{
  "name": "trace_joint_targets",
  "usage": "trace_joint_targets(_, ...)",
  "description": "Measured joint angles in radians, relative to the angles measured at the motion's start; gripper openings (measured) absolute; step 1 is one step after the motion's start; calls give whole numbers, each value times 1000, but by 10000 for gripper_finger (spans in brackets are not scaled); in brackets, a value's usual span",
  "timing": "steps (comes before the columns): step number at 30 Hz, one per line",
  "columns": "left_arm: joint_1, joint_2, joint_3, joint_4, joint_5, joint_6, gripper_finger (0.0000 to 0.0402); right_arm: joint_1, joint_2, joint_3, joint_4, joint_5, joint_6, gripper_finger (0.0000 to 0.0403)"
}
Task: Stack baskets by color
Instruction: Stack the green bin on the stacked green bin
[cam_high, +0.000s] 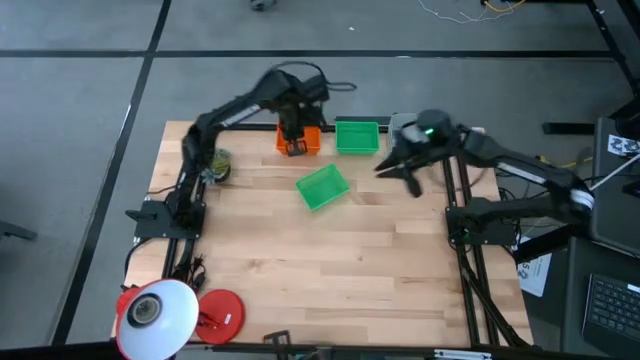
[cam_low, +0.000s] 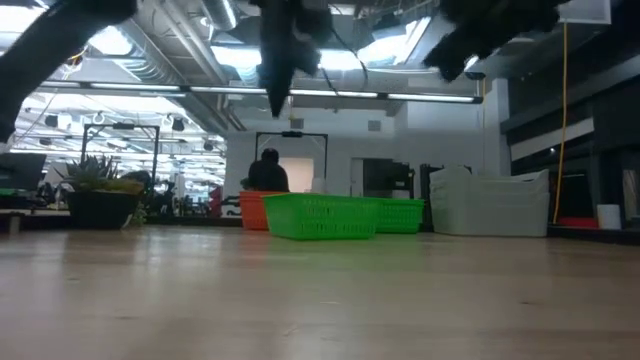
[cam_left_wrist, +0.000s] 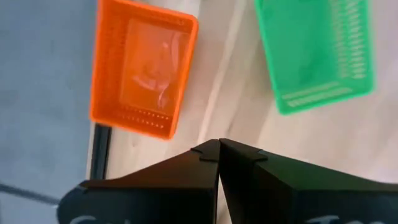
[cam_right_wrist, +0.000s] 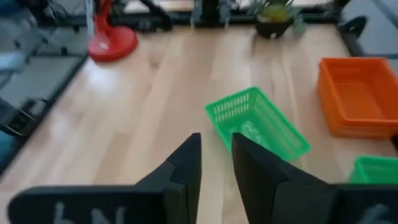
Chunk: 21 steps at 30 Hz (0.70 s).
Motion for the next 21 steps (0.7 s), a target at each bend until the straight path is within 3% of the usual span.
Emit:
trace_joint_targets(5, 6, -143, -64, 0, 51, -13, 0, 125, 193, -7, 124, 137, -33, 90)
trace_joint_targets(11, 19, -393, -305, 5, 52, -13, 0, 212, 408, 94, 139, 255, -58, 90)
trace_joint_targets(16, 47, -686, -668, 189, 119, -59, 0, 255, 529, 212, 123, 299, -115, 90)
trace_joint_targets(21, 59, -1054, -1163, 587, 239, -102, 0, 282, 600, 312, 73, 296, -159, 90)
